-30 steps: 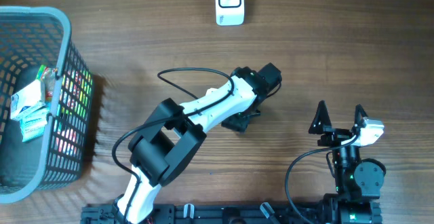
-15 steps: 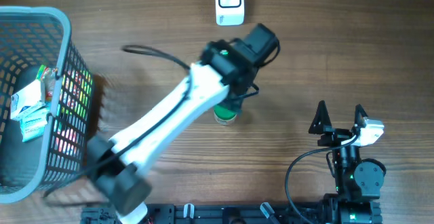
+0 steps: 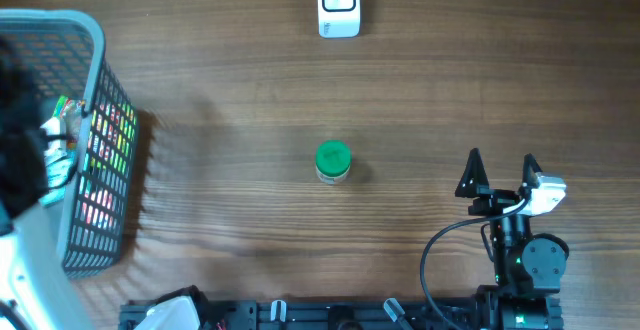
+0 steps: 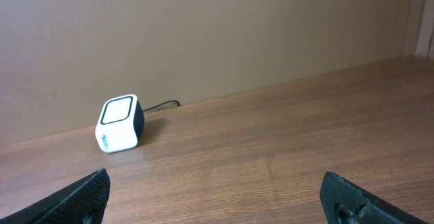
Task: Scan the item barcode
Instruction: 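Reach the left gripper into the basket and grasp the red snack pack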
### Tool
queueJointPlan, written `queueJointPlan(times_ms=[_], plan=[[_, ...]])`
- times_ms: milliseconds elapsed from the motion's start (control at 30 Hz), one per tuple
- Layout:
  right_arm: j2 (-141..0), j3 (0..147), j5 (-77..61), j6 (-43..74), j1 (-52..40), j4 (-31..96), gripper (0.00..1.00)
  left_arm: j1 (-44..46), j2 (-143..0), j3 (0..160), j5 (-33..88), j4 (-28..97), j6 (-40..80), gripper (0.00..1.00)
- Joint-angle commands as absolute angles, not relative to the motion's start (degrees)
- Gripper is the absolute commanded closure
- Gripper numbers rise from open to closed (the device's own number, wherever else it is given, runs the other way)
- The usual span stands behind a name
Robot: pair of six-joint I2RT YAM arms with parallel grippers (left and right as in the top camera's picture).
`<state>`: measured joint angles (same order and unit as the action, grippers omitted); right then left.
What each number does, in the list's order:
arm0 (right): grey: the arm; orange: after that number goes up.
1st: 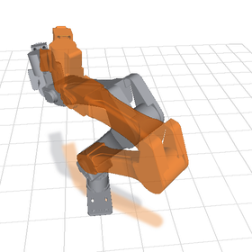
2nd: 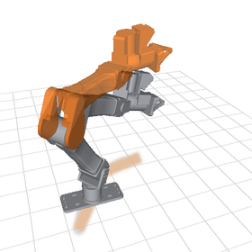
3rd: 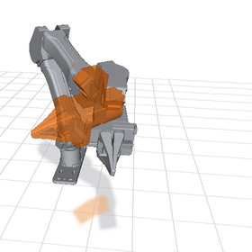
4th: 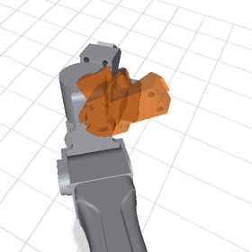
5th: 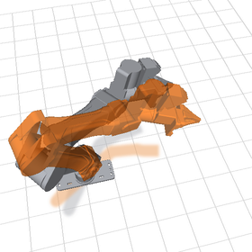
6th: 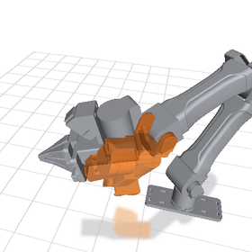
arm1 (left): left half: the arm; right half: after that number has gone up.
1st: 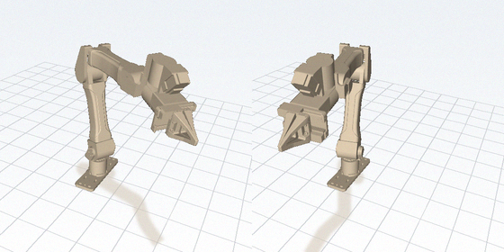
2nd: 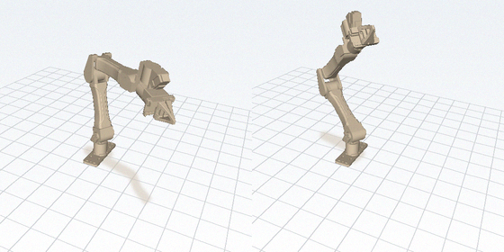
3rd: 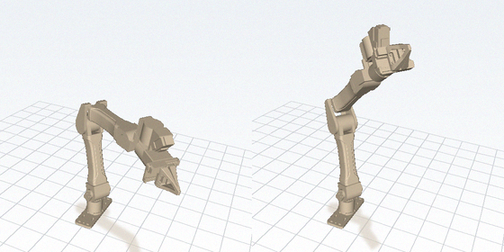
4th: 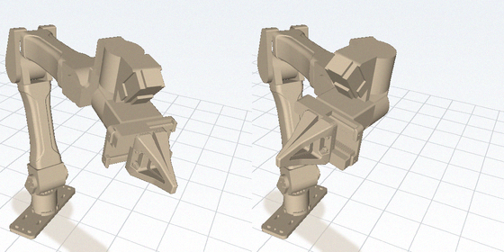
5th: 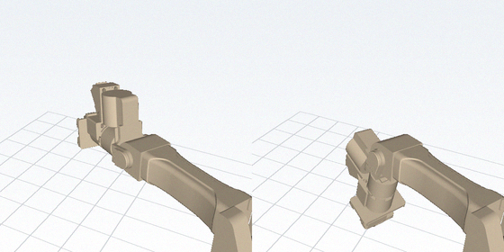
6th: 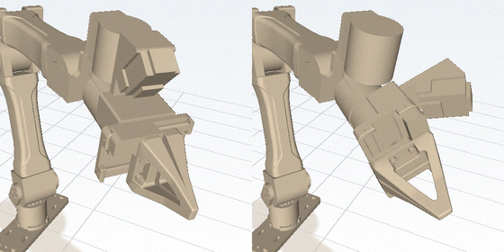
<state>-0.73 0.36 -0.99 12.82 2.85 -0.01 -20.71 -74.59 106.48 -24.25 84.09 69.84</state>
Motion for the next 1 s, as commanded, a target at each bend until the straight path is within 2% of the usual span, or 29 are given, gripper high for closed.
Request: queueJointPlan(times_ms=[0,100,233,367,500,633,800,833,900,933,967], plan=[[-0.4,0.3,-0.3,13.6,3.1,-0.3,0.0,-32.2,-79.9,106.5,-19.6,89.0,66.0,0.0],[-0.4,0.3,-0.3,13.6,3.1,-0.3,0.0,-37.9,-84.9,103.3,-14.9,89.8,65.5,0.0],[-0.4,0.3,-0.3,13.6,3.1,-0.3,0.0,-39.3,-91.5,95.0,-12.6,87.0,63.2,0.01],[-0.4,0.3,-0.3,13.6,3.1,-0.3,0.0,-39.3,-94.5,83.4,-11.3,80.5,63.2,0.15],[-0.4,0.3,-0.3,13.6,3.1,-0.3,0.0,-39.3,-94.5,71.7,-11.4,71.0,63.2,0.16],[-0.4,0.3,-0.3,13.6,3.1,-0.3,0.0,-39.3,-94.5,63.0,-11.4,62.6,63.1,0.27],[-0.4,0.3,-0.3,13.6,3.1,-0.3,0.0,-39.3,-94.5,56.6,-11.3,55.9,62.9,0.31],[-0.4,0.3,-0.3,13.6,3.1,-0.3,0.0,-39.3,-94.5,55.7,-11.4,55.0,62.9,0.34],[-0.4,0.3,-0.3,13.6,3.1,-0.3,0.0,-39.3,-94.5,54.8,-11.4,54.4,62.9,0.51],[-0.4,0.3,-0.3,13.6,3.1,-0.3,0.0,-39.3,-94.5,54.6,-11.4,54.3,62.9,0.69],[-0.4,0.3,-0.3,13.6,3.1,-0.3,0.01,-39.3,-94.5,54.6,-11.4,54.4,62.9,0.83]])
